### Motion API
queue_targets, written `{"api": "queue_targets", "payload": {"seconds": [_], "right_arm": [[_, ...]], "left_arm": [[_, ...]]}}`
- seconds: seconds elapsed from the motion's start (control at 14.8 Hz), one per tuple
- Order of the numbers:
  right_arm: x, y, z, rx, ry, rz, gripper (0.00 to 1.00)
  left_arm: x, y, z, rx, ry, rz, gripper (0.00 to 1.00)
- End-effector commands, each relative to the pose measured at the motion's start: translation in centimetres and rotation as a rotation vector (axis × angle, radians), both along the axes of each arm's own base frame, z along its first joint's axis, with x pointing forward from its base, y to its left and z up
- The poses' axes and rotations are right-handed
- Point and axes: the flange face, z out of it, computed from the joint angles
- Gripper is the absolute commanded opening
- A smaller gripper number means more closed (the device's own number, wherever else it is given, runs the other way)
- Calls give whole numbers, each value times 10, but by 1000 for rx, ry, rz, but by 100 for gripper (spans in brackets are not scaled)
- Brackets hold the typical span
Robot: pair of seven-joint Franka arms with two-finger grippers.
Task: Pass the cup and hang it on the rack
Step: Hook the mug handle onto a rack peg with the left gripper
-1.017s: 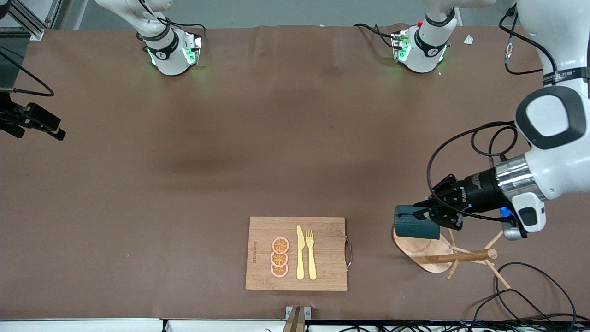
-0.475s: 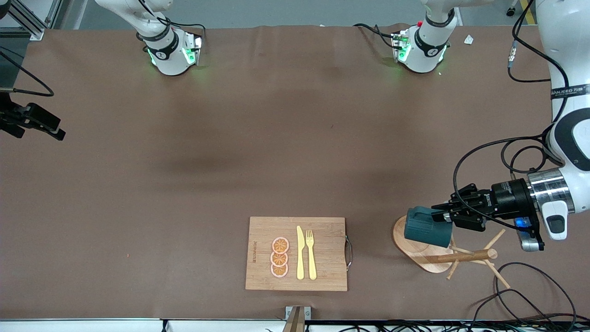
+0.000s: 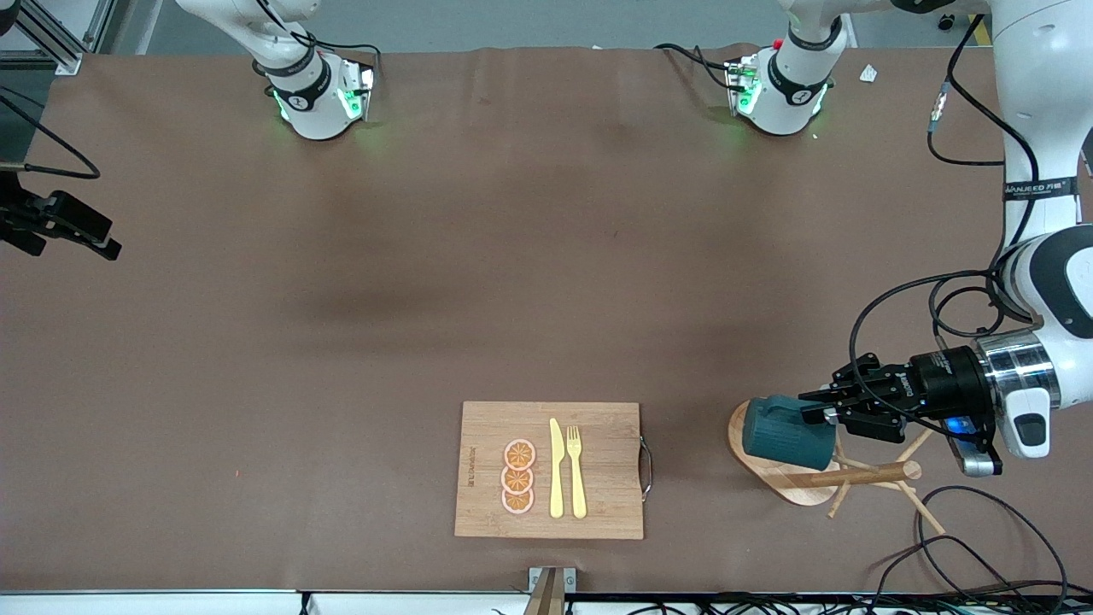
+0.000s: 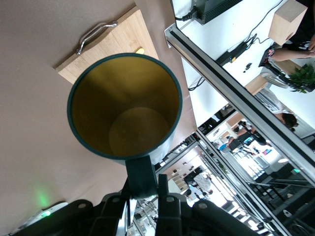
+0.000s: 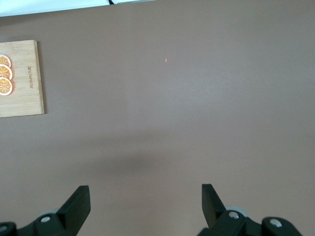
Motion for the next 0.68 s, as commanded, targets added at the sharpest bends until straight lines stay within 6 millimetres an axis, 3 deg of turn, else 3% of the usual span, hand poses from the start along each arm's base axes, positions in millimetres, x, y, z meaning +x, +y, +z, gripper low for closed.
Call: {"api": "queue_targets", "payload": {"seconds": [0.0, 0.61], "right_arm": [[-2, -3, -1, -10, 5, -15, 100], [-2, -4, -2, -10, 8, -17, 100]], "left_arm": [[4, 18, -1, -65, -11, 29, 0], [11, 31, -42, -72, 32, 51, 0]]}}
